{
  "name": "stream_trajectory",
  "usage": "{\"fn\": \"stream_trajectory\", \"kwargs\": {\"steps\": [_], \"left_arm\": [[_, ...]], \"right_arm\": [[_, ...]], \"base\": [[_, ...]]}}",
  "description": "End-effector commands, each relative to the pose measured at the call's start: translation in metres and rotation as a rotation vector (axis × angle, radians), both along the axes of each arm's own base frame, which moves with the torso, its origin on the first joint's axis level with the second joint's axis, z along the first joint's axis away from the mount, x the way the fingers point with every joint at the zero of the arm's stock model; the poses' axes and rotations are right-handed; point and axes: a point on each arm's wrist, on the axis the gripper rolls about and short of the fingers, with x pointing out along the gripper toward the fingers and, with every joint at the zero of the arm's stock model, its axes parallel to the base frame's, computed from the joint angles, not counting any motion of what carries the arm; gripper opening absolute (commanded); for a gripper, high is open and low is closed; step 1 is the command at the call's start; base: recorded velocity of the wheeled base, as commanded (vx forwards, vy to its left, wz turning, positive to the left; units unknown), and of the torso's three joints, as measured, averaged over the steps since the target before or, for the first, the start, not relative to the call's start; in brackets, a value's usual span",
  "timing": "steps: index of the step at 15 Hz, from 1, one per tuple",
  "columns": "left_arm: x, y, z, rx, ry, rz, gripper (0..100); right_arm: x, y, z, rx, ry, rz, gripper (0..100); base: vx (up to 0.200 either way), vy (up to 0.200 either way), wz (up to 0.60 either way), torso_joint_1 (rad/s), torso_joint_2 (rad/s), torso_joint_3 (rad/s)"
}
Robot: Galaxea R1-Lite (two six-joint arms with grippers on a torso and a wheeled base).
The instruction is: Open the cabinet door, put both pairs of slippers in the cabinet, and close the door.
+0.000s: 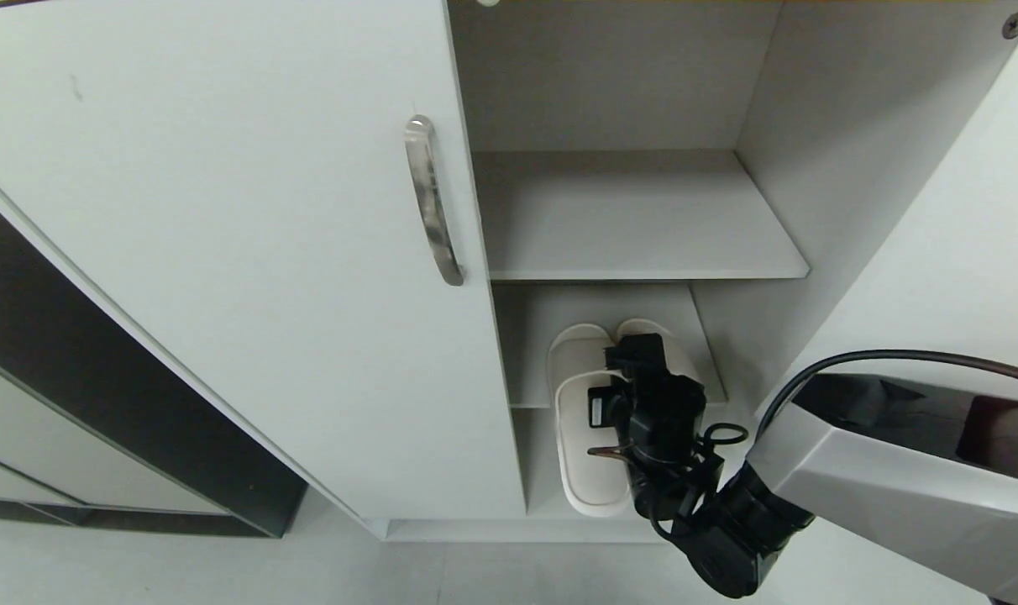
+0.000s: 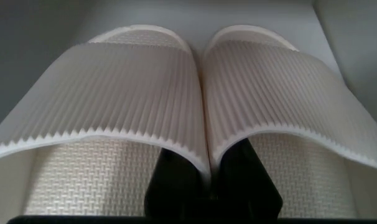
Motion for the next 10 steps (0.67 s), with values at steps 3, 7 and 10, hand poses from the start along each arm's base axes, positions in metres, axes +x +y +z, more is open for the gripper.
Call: {"fn": "stream_trajectory", "kwargs": {"steps": [3, 7, 10], "left_arm": [[0.000, 0.000, 0.000, 0.000, 0.001, 0.001, 0], [0.000, 0.000, 0.000, -0.001, 0.002, 0.001, 0], [0.000, 0.000, 0.000, -0.001, 0.002, 0.001, 0]], "right_arm": [[0.039, 0.003, 0.007, 0.012, -0.013, -0.038, 0], [0.063, 0.008, 0.021, 0.021, -0.025, -0.059, 0], [0.076, 0.006, 0.033, 0.027, -0.036, -0.056, 0]], "base": [[0.000, 0.000, 0.00, 0.000, 0.00, 0.000], [0.000, 0.000, 0.00, 0.000, 0.00, 0.000], [0.000, 0.000, 0.00, 0.000, 0.00, 0.000]]}}
